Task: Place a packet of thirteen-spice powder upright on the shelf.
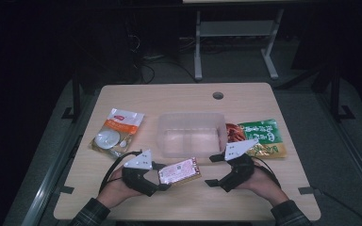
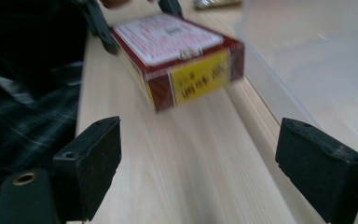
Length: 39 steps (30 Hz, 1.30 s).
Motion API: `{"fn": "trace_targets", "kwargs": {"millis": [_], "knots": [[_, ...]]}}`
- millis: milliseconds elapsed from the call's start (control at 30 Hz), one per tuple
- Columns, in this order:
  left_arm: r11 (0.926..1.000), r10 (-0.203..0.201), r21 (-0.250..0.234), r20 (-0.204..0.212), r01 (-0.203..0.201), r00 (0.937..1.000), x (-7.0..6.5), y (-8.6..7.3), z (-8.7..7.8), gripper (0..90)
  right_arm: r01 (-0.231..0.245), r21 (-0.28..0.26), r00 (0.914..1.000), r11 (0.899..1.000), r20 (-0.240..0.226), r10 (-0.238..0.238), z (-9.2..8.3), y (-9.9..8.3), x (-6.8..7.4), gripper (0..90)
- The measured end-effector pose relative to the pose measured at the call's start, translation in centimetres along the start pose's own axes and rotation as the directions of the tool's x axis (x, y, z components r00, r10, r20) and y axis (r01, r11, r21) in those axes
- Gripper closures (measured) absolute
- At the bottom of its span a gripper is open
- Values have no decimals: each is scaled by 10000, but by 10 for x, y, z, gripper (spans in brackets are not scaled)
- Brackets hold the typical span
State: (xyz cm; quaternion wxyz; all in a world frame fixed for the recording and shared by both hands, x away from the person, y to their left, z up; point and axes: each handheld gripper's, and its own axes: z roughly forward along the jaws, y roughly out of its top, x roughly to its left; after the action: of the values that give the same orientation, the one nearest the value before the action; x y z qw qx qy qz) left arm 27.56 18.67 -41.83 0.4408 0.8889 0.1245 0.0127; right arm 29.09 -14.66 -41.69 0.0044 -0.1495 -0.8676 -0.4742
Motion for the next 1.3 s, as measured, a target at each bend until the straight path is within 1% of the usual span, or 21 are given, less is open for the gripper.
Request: {"fn": "trace_targets", "kwargs": {"millis": [33,67,100,167,200,267,300,333,433,467,567,700,733,767,933,1033,1067,1167,1200,1233,1300], "knots": [[9999,52,-101,-2,-52,10000,-2,-1,-3,317,64,-14,9999,10000,-90,-64,2,3,0,137],[9999,75,-102,18,-75,10000,-2,-2,-4,317,304,-71,9992,9995,-240,-306,4,7,-1,138],[9999,75,-102,18,-75,10000,-2,-2,-4,317,369,-102,9986,9993,-374,-373,7,10,-2,138],[9995,112,-295,82,-110,9999,-2,-1,-6,317,427,-190,9971,9989,-618,-438,11,15,-4,139],[9994,115,-338,96,-112,9999,-2,-1,-6,317,444,-239,9961,9987,-757,-461,13,18,-5,140],[9992,145,-364,115,-140,9998,-2,0,-7,317,509,-186,9955,9985,-792,-522,15,20,-5,140],[9991,168,-381,120,-164,9998,-2,0,-7,317,629,-193,9939,9978,-899,-644,16,21,-6,142],[9988,235,-442,177,-226,9996,-3,1,-7,317,620,-260,9921,9977,-1076,-645,19,23,-6,145],[9987,238,-448,203,-229,9995,-4,1,-6,317,630,-360,9902,9974,-1227,-670,22,24,-6,155],[9984,323,-469,251,-311,9992,-5,2,-4,317,632,-384,9890,9973,-1316,-678,22,25,-6,163],[9981,428,-465,337,-412,9985,-6,3,-1,317,720,-387,9870,9967,-1409,-768,24,25,-5,188],[9977,478,-494,331,-462,9983,-7,4,0,317,838,-372,9846,9958,-1506,-885,24,24,-5,221],[9977,476,-508,384,-456,9981,-7,4,0,317,766,-396,9827,9963,-1659,-821,23,23,-4,244],[9977,463,-517,413,-441,9981,-7,4,0,317,786,-394,9819,9961,-1696,-842,23,23,-4,248],[9979,403,-531,561,-373,9976,-5,3,1,316,816,-462,9817,9956,-1689,-883,21,23,-3,256],[9978,431,-533,555,-401,9975,-5,3,2,316,997,-510,9820,9937,-1558,-1065,20,25,-2,256],[9978,513,-446,518,-490,9973,-5,3,4,316,921,-564,9823,9942,-1587,-1000,19,26,-2,257],[9981,520,-358,536,-501,9972,-5,4,6,316,930,-615,9829,9938,-1536,-1015,17,28,-1,258],[9979,548,-372,546,-528,9970,-5,4,7,316,973,-670,9831,9930,-1491,-1064,17,29,0,258],[9985,470,-317,587,-452,9972,-5,4,8,316,995,-957,9841,9904,-1374,-1122,15,31,1,259],[9987,451,-256,606,-436,9971,-4,5,11,316,1007,-959,9843,9903,-1353,-1132,15,32,2,259]]}}
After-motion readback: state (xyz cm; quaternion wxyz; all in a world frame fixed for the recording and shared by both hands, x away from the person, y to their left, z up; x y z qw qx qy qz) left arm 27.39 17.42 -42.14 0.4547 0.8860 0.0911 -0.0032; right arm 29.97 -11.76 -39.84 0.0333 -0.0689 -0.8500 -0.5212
